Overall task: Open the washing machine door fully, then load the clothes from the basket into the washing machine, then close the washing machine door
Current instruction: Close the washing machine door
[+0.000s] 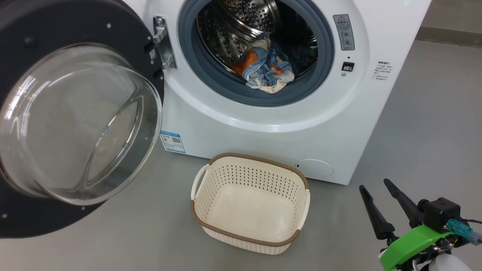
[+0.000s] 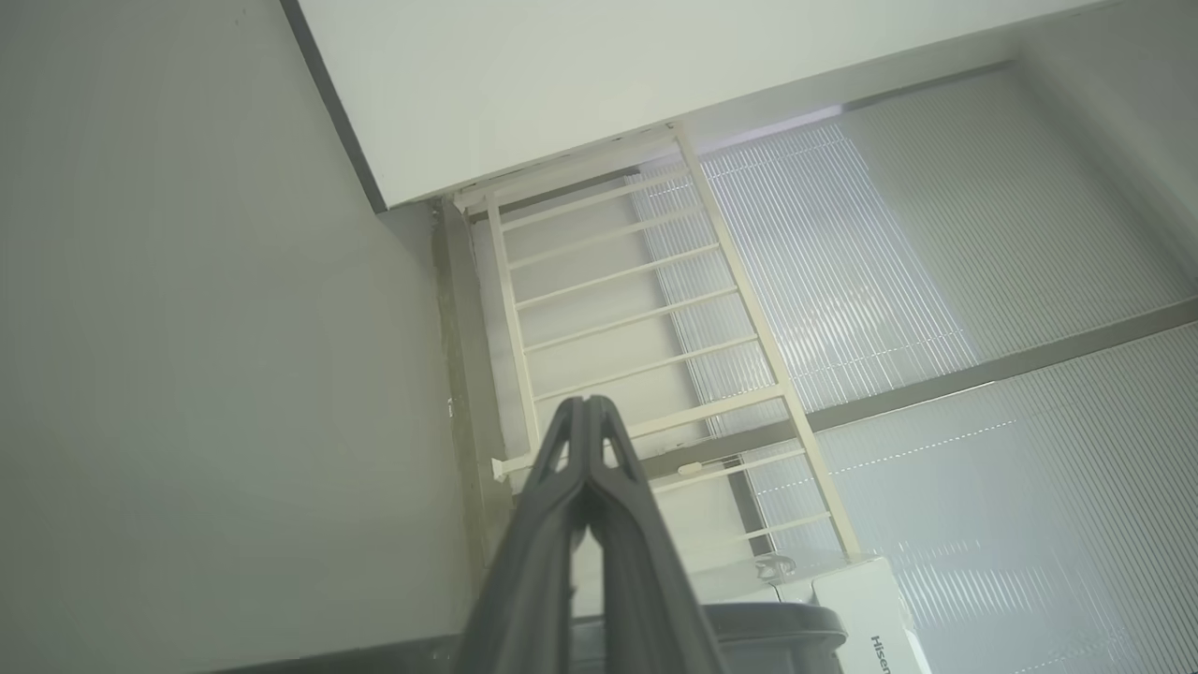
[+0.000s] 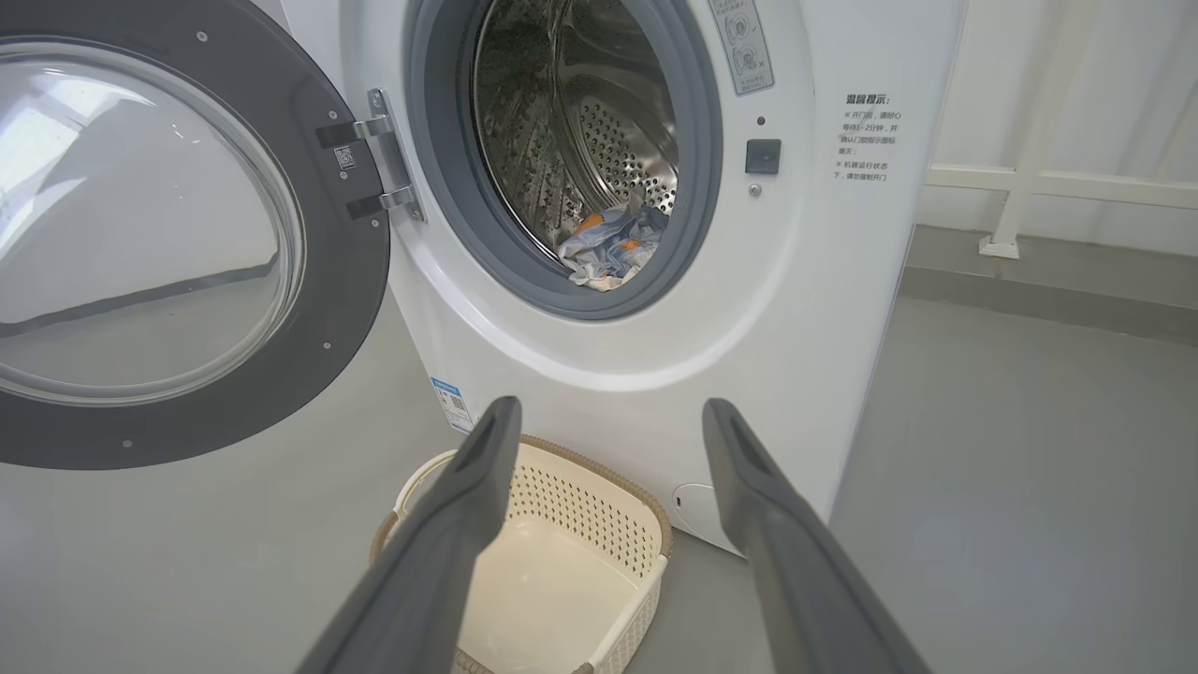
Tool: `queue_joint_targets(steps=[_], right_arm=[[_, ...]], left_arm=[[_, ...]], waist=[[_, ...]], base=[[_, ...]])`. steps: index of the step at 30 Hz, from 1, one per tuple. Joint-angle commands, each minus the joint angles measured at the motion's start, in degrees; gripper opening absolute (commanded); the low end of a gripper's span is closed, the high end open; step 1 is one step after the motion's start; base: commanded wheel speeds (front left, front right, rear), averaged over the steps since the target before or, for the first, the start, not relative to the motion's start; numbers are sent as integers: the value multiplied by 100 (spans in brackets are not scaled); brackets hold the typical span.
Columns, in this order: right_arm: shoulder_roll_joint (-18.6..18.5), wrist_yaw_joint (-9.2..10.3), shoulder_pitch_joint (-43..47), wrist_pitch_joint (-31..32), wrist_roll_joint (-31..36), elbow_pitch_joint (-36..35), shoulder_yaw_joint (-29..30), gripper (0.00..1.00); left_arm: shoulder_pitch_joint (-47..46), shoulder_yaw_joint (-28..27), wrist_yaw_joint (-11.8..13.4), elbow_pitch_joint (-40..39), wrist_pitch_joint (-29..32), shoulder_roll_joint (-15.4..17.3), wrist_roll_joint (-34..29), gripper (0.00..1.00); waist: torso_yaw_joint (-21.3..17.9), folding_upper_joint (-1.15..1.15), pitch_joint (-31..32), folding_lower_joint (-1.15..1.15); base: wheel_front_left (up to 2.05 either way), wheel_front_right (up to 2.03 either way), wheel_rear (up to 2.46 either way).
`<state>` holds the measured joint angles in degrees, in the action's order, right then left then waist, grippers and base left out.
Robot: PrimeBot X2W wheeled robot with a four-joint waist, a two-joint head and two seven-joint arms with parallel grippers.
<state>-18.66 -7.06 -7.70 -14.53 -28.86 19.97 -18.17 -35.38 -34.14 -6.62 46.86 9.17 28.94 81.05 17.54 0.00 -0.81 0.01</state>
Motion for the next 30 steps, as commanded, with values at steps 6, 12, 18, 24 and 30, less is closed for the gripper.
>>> queue_joint_targets(steps=[6, 12, 18, 24, 30], right_arm=[[-236, -43, -218, -47, -64, -122, -126, 100], [-293, -43, -269, -47, -61, -135, -140, 100], [-325, -43, -319, -47, -54, -144, -153, 100], [-346, -43, -347, -47, -60, -141, -167, 100], [-329, -43, -355, -47, -62, -103, -182, 100]], left_arm=[[-129, -138, -82, 270, 108, 343, 145, 0], [-78, -128, -85, 493, 138, 295, 182, 0], [-48, -109, -86, 672, 93, 276, 169, 0], [-22, -74, -86, 858, 78, 272, 134, 0], [-10, 58, -86, 1009, 330, 248, 98, 0]], waist=[[-84, 0, -155, -1], [-133, 0, -262, -1], [-179, 0, -363, -1], [-219, 0, -403, -1], [-231, 0, -374, -1]], base=[[0, 0, 0], [0, 0, 0], [0, 0, 0], [0, 0, 0], [0, 0, 0]])
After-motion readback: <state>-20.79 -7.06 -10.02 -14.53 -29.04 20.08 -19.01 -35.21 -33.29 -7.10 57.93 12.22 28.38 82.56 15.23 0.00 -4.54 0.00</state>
